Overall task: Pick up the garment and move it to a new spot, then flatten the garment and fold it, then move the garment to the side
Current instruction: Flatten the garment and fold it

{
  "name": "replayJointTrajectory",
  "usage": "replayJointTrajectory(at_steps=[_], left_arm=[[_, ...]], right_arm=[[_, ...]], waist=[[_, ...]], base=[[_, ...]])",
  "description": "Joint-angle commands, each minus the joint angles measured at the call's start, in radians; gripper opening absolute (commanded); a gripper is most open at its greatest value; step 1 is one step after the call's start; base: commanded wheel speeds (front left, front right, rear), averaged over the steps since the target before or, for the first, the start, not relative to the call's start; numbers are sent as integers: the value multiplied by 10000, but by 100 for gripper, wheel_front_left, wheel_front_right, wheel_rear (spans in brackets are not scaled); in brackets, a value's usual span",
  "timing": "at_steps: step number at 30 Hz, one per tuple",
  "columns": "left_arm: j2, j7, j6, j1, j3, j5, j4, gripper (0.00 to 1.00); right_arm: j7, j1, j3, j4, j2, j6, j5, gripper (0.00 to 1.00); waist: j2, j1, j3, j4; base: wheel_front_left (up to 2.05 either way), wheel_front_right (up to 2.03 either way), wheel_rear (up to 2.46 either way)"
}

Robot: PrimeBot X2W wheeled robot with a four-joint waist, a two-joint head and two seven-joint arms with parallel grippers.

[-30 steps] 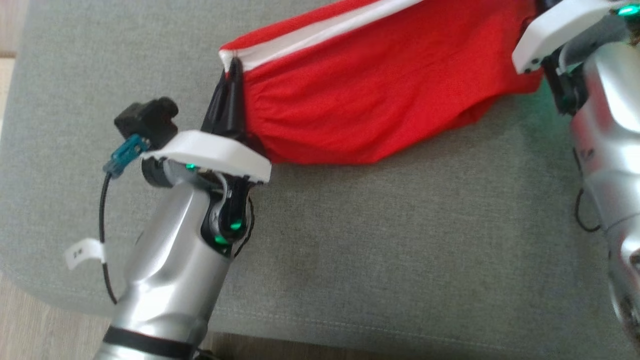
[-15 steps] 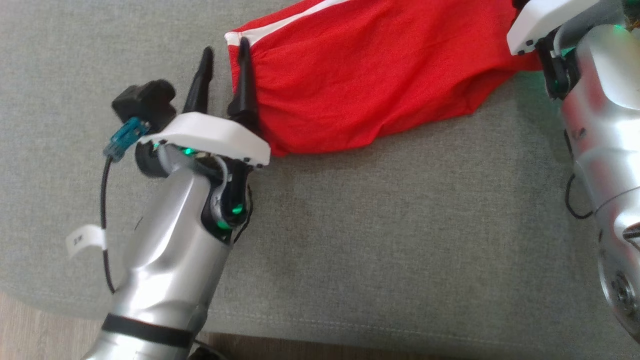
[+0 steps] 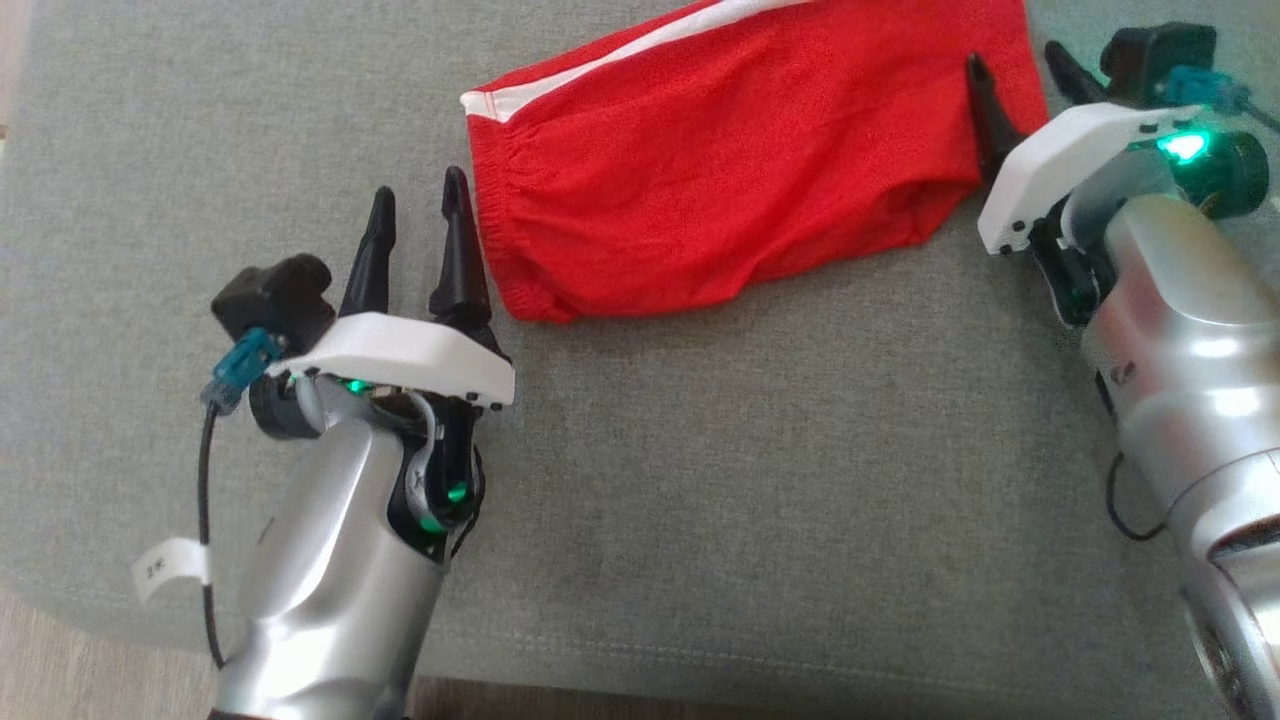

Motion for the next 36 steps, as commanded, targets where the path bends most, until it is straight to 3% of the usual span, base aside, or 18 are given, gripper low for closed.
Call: replayJointTrajectory(at_steps=[1, 3, 4, 5, 16, 24, 29, 36], left_arm=[[204, -51, 26, 39, 321, 142, -348, 100], [204, -51, 19, 106, 330, 220, -345, 100], [204, -51, 30, 141, 327, 294, -328, 100], [204, -51, 32, 180, 336, 353, -319, 100], [204, -51, 2, 1193, 902, 1047, -138, 100], [204, -51, -116, 1841, 1175, 1371, -187, 100], [204, -51, -173, 1996, 1189, 1395, -162, 100], [204, -51, -149, 2064, 857, 1248, -106, 100]], right_arm=[[451, 317, 295, -74, 216, 33, 227, 100], [877, 513, 458, -95, 243, 33, 562, 100], [1047, 616, 569, -163, 258, 33, 723, 61], [1121, 717, 626, -272, 263, 33, 926, 0], [-129, 2312, 485, -1300, -430, 33, 2816, 0], [-715, 2790, 546, -2429, -1136, 33, 3284, 0], [-748, 2542, 989, -3470, -1021, 33, 3192, 0], [-136, 2326, 2186, -5124, -149, 33, 3028, 0]], waist=[[0, 0, -28, 25], [0, 0, -91, 48], [0, 0, -128, 51], [0, 0, -177, 43], [0, 0, -1305, -568], [0, 0, -1626, -900], [0, 0, -1717, -896], [0, 0, -1875, -343]], base=[[0, 0, 0], [0, 0, 0], [0, 0, 0], [0, 0, 0], [0, 0, 0], [0, 0, 0], [0, 0, 0], [0, 0, 0]])
